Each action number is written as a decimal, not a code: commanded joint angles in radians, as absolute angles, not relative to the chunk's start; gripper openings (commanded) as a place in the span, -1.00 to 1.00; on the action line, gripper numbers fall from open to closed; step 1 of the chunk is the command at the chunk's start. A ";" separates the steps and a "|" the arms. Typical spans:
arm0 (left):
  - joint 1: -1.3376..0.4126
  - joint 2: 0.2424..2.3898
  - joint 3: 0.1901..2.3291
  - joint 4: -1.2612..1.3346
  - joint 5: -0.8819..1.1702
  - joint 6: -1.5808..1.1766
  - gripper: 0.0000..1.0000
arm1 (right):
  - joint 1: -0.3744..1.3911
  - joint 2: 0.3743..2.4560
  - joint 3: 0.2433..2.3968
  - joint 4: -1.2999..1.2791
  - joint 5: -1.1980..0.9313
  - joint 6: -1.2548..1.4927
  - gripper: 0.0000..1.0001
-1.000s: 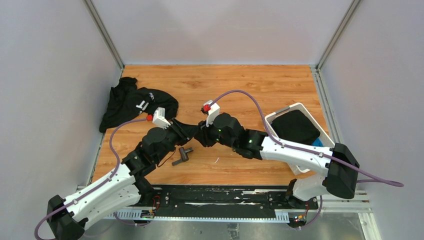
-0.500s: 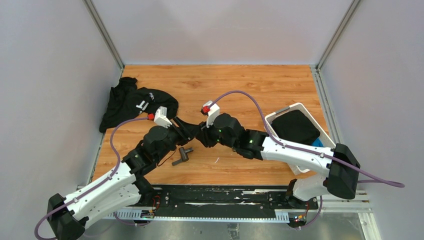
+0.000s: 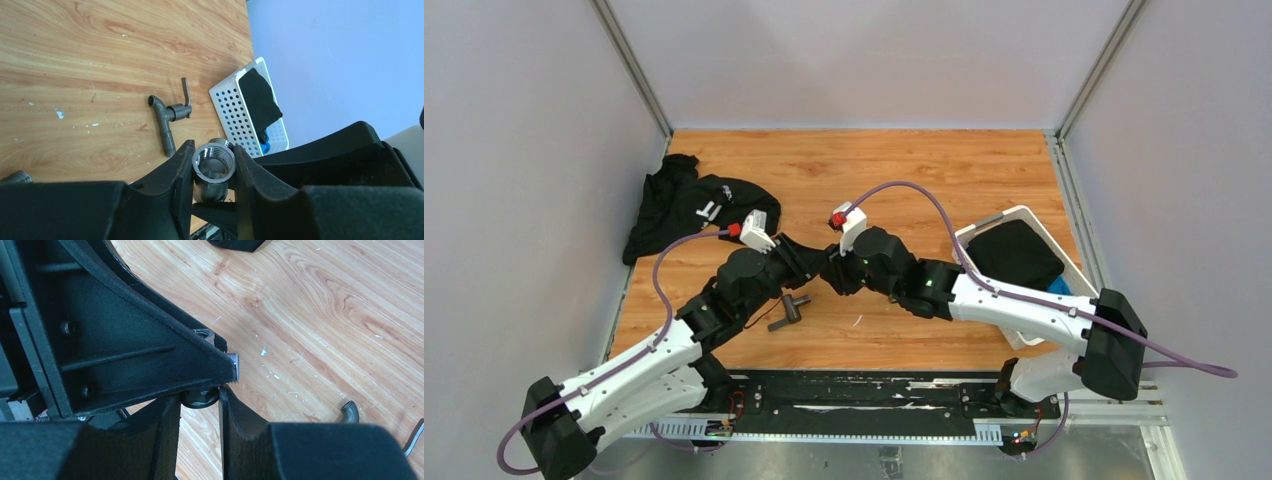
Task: Install the water faucets
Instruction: Pick up the water faucet from the center of the board, then place the adaptor at the center of the board, then adjust the water faucet at the center of the board.
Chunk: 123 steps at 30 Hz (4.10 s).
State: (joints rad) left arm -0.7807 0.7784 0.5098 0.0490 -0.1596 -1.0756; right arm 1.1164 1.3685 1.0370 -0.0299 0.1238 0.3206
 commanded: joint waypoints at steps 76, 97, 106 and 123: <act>-0.919 1.740 0.307 1.420 -0.662 -0.263 -1.00 | 0.744 1.267 0.685 -0.385 0.090 0.775 -1.00; -0.986 1.890 0.247 1.536 -0.676 -0.334 -0.12 | 0.744 1.243 0.686 -0.403 0.100 0.775 -1.00; -0.988 1.828 0.233 1.534 -0.669 -0.287 0.71 | 0.744 1.232 0.694 -0.412 0.101 0.773 -1.00; -0.983 0.831 0.604 -0.006 -0.610 -0.532 1.00 | 0.747 0.902 0.655 -0.140 -0.081 0.446 -1.00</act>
State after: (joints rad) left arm -0.9794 0.9543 0.5213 0.4839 -0.7105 -0.3588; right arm 0.7536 1.0203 0.6918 -0.3172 0.0353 0.5964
